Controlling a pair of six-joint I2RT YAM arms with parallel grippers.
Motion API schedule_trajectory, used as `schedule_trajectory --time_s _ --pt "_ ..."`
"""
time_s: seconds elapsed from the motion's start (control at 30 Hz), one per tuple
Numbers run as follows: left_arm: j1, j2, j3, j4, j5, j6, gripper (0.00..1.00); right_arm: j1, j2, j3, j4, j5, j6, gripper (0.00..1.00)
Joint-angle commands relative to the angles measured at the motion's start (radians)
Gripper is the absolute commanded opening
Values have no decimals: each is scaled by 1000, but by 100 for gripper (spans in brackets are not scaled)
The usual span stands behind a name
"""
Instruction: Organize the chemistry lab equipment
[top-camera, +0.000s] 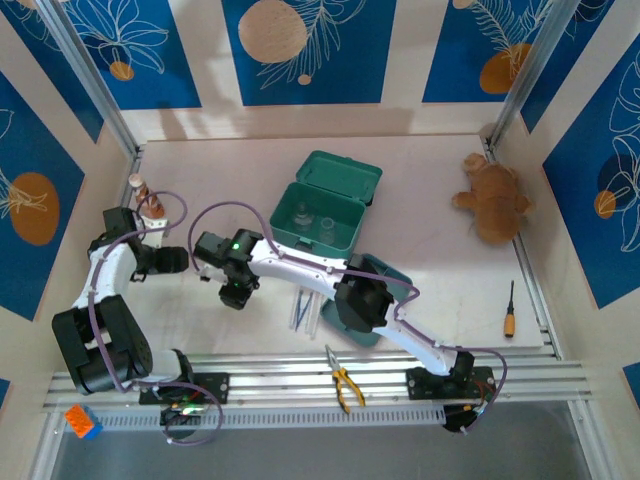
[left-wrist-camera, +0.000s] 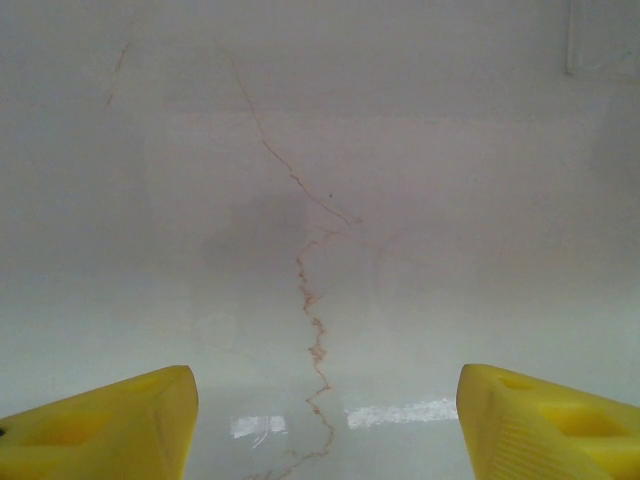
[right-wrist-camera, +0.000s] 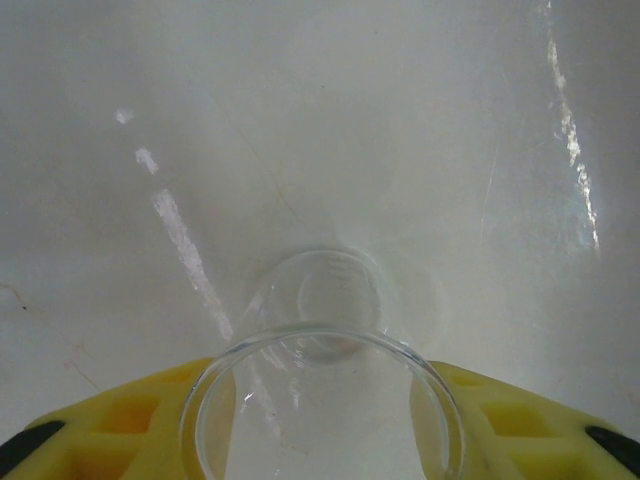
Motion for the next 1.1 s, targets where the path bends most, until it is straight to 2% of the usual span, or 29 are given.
schedule_trajectory --time_s 0.0,0.27,0.43,0.67,1.07 --pt "10 12 -9 1 18 -8 69 1 -14 32 -38 -10 -7 43" --pt "10 11 -8 0 21 -9 69 2 -81 37 -54 5 5 41" --pt "9 13 -7 0 26 -11 69 -27 -126 125 -113 31 11 42" --pt "8 20 -4 -1 35 -11 69 -108 -142 259 -194 85 13 43" --pt "10 35 -1 1 46 -13 69 -285 -181 268 -205 140 41 43"
